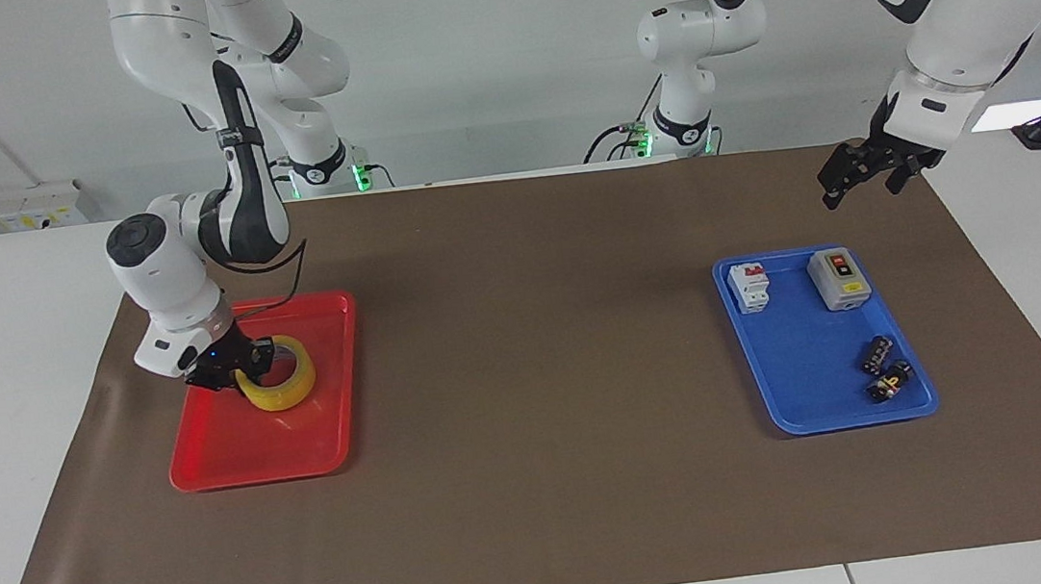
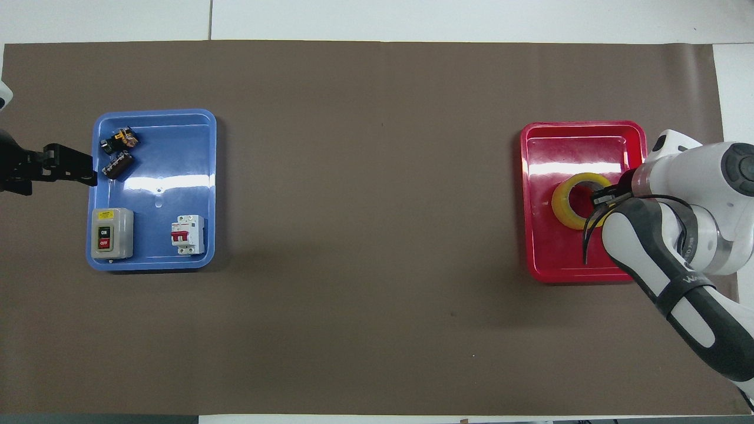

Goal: Place and move tape with both arms
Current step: 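Open the right gripper and withdraw it from the red tray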

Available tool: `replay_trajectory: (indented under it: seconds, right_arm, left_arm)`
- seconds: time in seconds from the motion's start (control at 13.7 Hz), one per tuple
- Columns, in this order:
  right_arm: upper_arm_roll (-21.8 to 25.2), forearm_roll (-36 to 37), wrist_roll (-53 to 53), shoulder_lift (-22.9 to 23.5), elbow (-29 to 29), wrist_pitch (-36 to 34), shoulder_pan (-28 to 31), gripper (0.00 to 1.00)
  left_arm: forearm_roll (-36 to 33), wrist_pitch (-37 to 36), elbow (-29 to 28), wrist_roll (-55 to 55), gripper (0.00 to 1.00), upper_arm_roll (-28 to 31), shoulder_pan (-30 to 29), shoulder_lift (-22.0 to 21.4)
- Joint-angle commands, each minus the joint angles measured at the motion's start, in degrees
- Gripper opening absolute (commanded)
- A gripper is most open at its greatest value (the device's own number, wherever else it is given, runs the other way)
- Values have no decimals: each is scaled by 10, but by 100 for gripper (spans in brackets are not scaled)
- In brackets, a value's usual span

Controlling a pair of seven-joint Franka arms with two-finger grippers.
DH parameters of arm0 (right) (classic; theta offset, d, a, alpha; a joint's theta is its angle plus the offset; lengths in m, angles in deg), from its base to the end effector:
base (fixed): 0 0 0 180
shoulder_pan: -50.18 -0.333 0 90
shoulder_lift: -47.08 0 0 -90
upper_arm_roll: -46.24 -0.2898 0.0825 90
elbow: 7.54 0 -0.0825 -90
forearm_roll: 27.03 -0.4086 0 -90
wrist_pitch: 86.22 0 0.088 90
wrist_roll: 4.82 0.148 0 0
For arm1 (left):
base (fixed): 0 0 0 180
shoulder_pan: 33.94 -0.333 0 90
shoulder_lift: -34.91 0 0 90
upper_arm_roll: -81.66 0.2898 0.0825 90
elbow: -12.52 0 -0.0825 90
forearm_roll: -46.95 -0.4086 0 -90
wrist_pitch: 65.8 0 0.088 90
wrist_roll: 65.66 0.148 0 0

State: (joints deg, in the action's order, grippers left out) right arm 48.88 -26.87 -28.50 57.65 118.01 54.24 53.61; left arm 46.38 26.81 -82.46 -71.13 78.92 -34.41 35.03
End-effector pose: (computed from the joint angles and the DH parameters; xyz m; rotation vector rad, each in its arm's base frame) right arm 0.5726 -0.0614 0.2246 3.0728 0.4810 0.1101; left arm 0.5785 -0.0215 0.5168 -3.1270 -0.0863 0.0668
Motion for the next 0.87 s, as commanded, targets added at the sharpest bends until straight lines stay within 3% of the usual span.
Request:
replay_trajectory:
  seconds: [0.0,0.22,0.51,0.8]
  right_arm:
    - [-7,5,0,-7,8,10,10,99]
    - [-8,5,44,-17,-13,-10,2,100]
    - [-7,18,163,-39,-121,-165,-35,100]
    - [-12,26,254,-88,-186,-285,-35,100]
  left_arm:
    - [15,1,-13,5,100,-1,-5,-13]
    - [15,2,-13,5,100,0,-5,-13]
    - [15,2,-13,5,100,0,-5,-13]
    - [15,2,-13,5,100,-1,-5,-13]
